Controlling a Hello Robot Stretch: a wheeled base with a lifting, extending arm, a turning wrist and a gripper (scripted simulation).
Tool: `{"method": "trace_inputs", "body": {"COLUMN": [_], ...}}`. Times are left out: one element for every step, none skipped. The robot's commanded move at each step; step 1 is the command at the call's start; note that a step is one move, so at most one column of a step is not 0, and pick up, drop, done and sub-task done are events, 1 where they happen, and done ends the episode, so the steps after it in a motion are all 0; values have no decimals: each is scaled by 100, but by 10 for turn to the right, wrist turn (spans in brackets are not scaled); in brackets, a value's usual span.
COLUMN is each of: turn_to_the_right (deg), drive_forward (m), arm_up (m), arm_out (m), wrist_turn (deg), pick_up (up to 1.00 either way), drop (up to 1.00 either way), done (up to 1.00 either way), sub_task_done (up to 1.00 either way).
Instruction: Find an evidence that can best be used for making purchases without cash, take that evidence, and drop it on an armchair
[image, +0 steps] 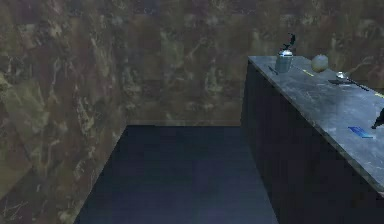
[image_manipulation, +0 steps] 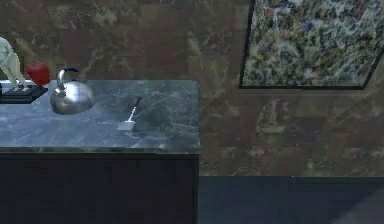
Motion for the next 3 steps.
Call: {"method": "trace_inputs", "body": {"turn_to_the_right": [120, 0, 150], "drive_forward": [0, 100, 0], "arm_up": [0, 0, 0], "arm_out": [0, 0, 0], "wrist_turn": [0, 0, 0], "pick_up": [0, 0, 0], "drop": [0, 0, 0], "done": [0, 0, 0], "sub_task_done": [0, 0, 0]}}
